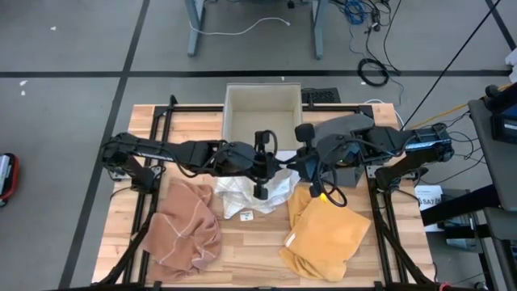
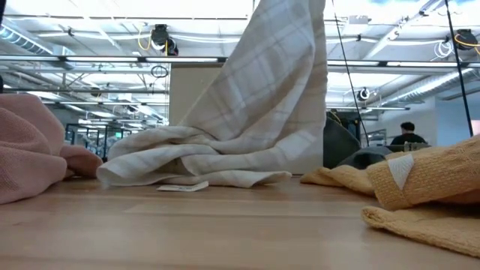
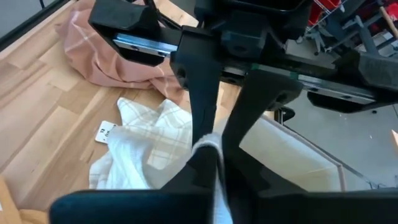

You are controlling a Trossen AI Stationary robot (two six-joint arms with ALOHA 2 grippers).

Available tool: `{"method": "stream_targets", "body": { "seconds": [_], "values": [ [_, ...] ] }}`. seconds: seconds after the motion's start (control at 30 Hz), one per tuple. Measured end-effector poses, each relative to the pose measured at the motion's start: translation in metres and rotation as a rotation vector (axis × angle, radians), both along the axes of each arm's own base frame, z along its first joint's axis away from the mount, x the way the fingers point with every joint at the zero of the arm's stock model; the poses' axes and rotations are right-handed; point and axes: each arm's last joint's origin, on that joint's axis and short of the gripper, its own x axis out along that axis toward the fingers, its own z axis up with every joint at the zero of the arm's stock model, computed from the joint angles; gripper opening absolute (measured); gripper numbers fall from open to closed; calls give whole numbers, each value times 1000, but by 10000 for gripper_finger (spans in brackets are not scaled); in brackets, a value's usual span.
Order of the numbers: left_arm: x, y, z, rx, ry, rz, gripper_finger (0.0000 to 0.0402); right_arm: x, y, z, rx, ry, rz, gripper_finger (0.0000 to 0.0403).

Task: Fold towel
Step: Fold the white patterned towel

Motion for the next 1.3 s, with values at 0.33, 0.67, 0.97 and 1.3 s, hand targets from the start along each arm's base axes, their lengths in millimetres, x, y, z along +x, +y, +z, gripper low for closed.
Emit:
{"method": "stream_targets", "body": {
  "seconds": [0.33, 0.67, 0.97, 1.3],
  "values": [
    [-31, -5, 26, 290, -4, 220, 3, -12, 6, -12, 81, 126, -157, 173],
    [-79, 4, 68, 354, -101, 353, 1, 1, 18, -90, 182, 244, -241, 187],
    [-93, 8, 79, 377, -117, 393, 1, 14, 25, -179, 316, 110, -188, 170],
    [-93, 8, 78, 385, -111, 400, 0, 11, 16, -230, 468, -162, -187, 169]
  ]
}}
